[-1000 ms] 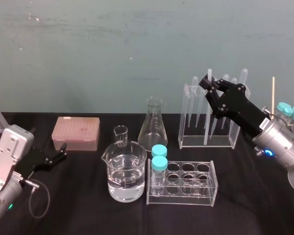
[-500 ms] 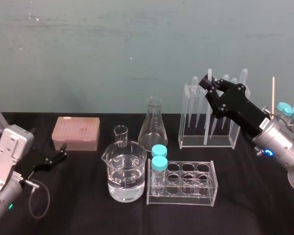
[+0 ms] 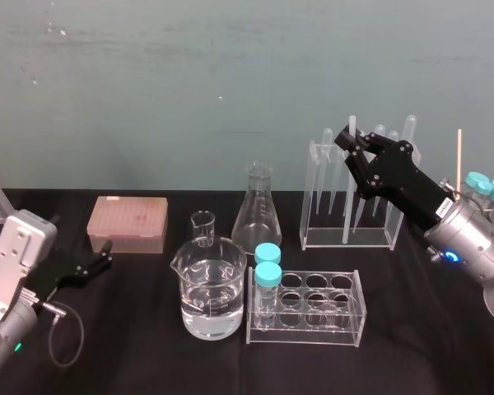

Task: Pick up the stirring rod with one hand, then place it down.

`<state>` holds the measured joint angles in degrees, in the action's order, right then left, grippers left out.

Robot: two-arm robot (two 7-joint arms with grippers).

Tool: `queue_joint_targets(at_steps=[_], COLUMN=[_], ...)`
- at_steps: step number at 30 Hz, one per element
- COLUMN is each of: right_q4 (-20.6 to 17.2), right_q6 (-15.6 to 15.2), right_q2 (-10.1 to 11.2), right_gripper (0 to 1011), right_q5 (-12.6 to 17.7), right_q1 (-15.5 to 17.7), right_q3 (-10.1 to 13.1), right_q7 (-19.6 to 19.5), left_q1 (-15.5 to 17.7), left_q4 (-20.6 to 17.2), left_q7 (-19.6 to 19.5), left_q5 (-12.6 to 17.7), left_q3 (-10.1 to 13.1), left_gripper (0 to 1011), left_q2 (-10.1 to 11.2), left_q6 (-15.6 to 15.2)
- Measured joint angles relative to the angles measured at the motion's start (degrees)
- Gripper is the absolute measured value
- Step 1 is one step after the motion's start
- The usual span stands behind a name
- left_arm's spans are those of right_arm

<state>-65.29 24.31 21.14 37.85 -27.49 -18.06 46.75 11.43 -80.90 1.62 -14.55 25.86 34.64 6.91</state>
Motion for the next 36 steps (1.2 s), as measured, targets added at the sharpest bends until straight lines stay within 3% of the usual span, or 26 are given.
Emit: queue_joint_targets(at_steps=[36], right_q4=[0.0], right_q6=[0.0], right_q2=[0.0], right_gripper=[70], right_q5=[0.0], right_q1=[0.0], right_q3=[0.0], right_q7=[0.0], left_q1=[0.0], left_q4=[0.0], left_q7=[0.0], left_q5=[0.0], left_q3=[0.0], left_gripper=[1000], left_q2=[0.0], left_q6=[0.0])
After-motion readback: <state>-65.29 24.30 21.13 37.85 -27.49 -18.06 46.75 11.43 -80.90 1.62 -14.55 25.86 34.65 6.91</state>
